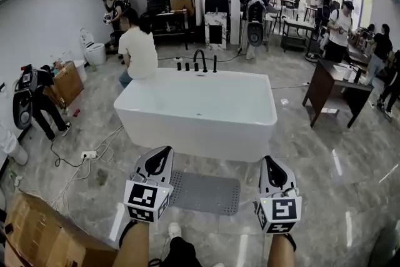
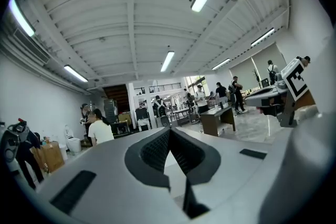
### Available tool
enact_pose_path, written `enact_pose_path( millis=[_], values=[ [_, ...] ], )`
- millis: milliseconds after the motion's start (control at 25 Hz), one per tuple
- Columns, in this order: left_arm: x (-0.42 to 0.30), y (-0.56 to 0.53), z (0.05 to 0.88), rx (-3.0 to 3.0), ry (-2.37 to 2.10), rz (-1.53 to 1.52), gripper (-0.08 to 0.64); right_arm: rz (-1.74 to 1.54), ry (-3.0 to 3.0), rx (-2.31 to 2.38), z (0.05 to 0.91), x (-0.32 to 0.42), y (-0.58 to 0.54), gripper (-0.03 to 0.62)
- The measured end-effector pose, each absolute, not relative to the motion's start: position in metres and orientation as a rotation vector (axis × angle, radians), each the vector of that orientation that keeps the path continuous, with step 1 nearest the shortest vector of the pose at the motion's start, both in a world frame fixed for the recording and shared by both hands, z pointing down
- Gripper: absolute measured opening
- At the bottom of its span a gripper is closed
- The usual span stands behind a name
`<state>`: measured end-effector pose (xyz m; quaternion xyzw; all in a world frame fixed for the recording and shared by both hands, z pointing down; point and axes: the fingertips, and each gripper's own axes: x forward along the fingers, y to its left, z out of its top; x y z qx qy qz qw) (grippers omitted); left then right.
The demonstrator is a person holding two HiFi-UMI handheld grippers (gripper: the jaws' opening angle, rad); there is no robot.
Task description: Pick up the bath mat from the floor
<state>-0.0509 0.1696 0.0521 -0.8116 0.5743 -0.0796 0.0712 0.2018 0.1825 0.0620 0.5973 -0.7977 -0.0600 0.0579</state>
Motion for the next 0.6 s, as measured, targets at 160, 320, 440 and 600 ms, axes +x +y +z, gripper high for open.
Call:
enact_pose_path(
  millis=[160, 320, 440, 600],
  values=[
    [-0.076, 0.131, 0.06, -2.453, 1.748, -0.2, -0.002, -0.206, -2.386, 1.82, 0.063, 0.182, 0.147, 0.021],
    [-0.105, 0.091, 0.063, -2.473, 1.743, -0.195, -0.002, -0.218, -2.364, 1.828, 0.061, 0.152, 0.11, 0.021],
    [-0.127, 0.059, 0.065, -2.49, 1.744, -0.189, -0.002, -0.197, -2.364, 1.832, 0.061, 0.129, 0.079, 0.021],
    [-0.162, 0.017, 0.067, -2.508, 1.74, -0.18, -0.002, -0.183, -2.346, 1.855, 0.06, 0.096, 0.04, 0.022]
  ],
)
